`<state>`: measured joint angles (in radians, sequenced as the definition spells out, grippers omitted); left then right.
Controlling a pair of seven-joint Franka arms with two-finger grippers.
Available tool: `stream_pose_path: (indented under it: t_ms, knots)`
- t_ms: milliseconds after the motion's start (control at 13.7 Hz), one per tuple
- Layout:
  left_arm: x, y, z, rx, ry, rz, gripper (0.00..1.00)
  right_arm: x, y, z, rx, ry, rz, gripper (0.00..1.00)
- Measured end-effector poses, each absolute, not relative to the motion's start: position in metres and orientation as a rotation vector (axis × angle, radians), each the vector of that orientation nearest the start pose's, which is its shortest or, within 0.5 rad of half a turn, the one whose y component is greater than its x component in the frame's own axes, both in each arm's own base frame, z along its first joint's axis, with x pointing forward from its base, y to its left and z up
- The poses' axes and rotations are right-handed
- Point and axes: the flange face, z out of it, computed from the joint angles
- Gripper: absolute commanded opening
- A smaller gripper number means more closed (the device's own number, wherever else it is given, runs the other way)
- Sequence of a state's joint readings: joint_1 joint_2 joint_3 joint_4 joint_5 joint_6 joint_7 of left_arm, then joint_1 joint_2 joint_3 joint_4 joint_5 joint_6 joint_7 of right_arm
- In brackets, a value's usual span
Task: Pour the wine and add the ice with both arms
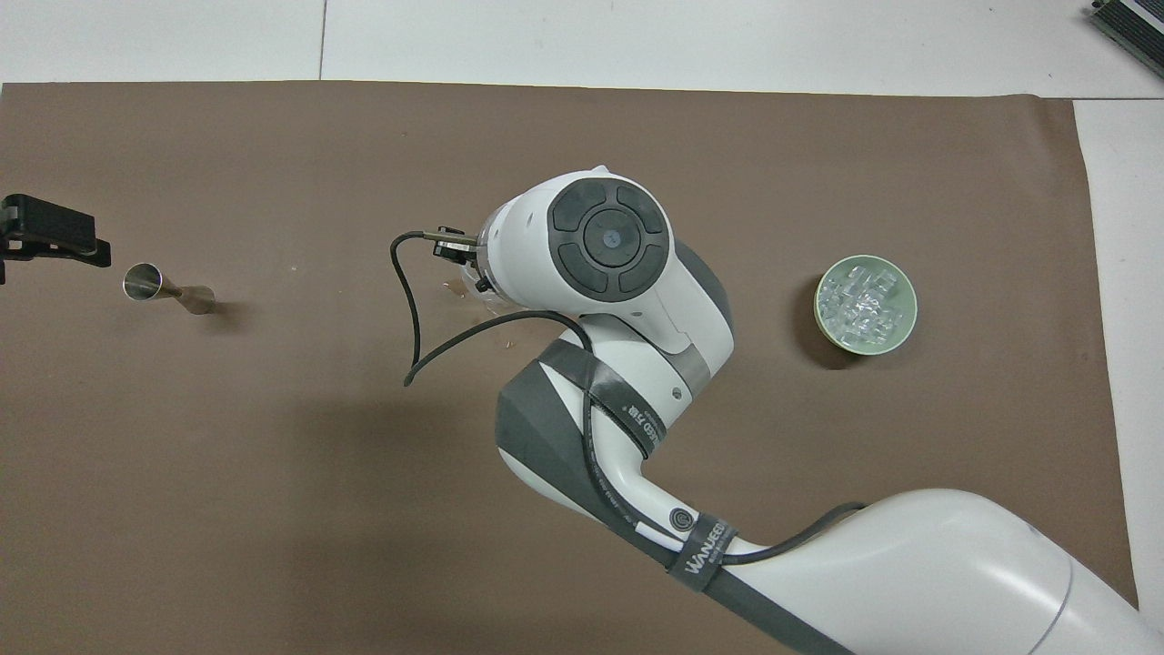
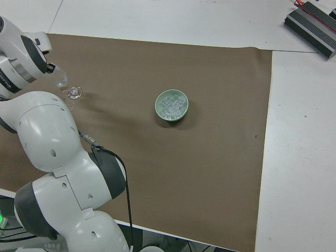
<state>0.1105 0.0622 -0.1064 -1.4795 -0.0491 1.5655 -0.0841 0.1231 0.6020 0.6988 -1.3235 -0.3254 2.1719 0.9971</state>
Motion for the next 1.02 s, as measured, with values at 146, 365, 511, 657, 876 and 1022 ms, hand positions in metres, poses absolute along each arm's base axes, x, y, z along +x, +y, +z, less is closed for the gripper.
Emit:
stream_pose_path:
  t_ms: [146, 365, 511, 657, 876, 1022]
  knots:
    - [0.5739, -0.002, 0.6323, -3.172, -0.128, -0.037, 1.0, 0.5954, 0.4356, 0.4815, -2.777, 0.285, -0.276, 0.0]
    - [0.5741, -0.0047, 0.6318, -3.165, -0.116, -0.037, 1.0, 0.5969, 0.4367, 0.4837, -2.755, 0.284, -0.295, 0.0]
    - [0.5757, -0.0022, 0.6316, -3.14, -0.084, -0.055, 1.0, 0.5977, 0.4372, 0.4838, -2.746, 0.284, -0.302, 0.0]
    - [0.5781, -0.0004, 0.6328, -3.119, -0.011, -0.088, 1.0, 0.5985, 0.4373, 0.4823, -2.746, 0.282, -0.304, 0.01]
    - [0.5782, -0.0007, 0.6322, -3.119, -0.022, -0.087, 1.0, 0.5995, 0.4369, 0.4802, -2.757, 0.271, -0.323, 0.01]
    - [0.5782, -0.0019, 0.632, -3.12, -0.035, -0.086, 1.0, 0.5996, 0.4369, 0.4803, -2.757, 0.27, -0.325, 0.01]
